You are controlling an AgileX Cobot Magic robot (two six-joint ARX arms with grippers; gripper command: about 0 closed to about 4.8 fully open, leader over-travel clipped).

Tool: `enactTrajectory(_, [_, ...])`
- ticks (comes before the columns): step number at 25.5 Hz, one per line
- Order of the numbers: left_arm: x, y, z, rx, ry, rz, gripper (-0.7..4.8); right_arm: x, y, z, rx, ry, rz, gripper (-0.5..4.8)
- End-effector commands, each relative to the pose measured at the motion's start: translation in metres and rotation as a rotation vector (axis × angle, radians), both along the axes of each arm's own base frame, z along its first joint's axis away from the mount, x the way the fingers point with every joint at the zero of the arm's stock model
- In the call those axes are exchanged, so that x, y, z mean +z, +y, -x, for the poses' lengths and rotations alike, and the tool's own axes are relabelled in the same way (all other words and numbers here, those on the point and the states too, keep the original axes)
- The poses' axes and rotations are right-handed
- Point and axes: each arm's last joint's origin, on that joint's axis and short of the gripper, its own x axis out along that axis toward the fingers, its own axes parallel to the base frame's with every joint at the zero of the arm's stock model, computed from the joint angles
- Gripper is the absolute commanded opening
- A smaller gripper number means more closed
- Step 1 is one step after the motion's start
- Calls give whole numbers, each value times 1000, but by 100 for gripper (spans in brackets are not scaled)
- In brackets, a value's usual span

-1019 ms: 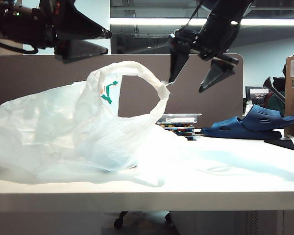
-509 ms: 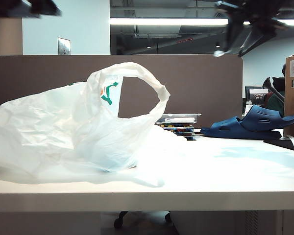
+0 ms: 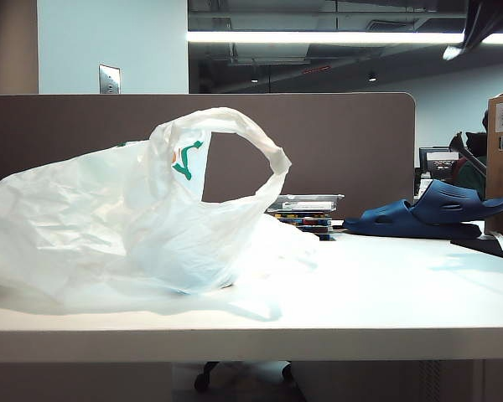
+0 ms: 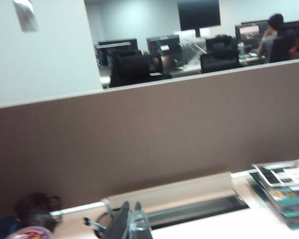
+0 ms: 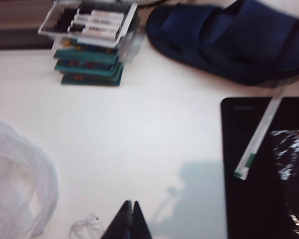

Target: Put the power bank into the bag.

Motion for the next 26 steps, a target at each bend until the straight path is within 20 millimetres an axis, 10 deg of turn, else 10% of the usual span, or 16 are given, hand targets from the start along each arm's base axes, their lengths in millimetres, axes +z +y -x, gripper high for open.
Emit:
enactTrajectory(1, [7, 0, 9, 8, -20, -5, -6, 21, -7, 15, -68, -98, 38, -8])
enactTrajectory(15, [15, -2, 25, 11, -35, -6, -6, 67, -14, 80, -154, -265, 66, -8])
enactTrajectory(26, [11, -4, 52, 64, 124, 53, -6, 18, -12, 127, -167, -278, 42, -8])
